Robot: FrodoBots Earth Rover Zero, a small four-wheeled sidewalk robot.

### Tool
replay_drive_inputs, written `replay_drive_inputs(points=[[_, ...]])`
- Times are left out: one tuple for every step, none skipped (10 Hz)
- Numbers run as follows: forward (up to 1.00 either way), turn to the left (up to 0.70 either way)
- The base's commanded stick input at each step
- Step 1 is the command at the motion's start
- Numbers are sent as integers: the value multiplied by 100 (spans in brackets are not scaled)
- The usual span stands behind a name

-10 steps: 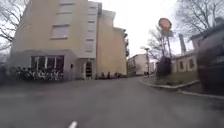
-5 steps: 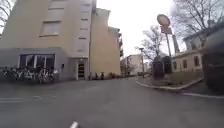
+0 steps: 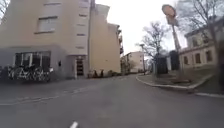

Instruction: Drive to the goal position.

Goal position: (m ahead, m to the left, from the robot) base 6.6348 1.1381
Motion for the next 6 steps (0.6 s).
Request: replay_drive_inputs(points=[[100,0],[100,0],[100,0],[100,0],[100,0],[100,0]])
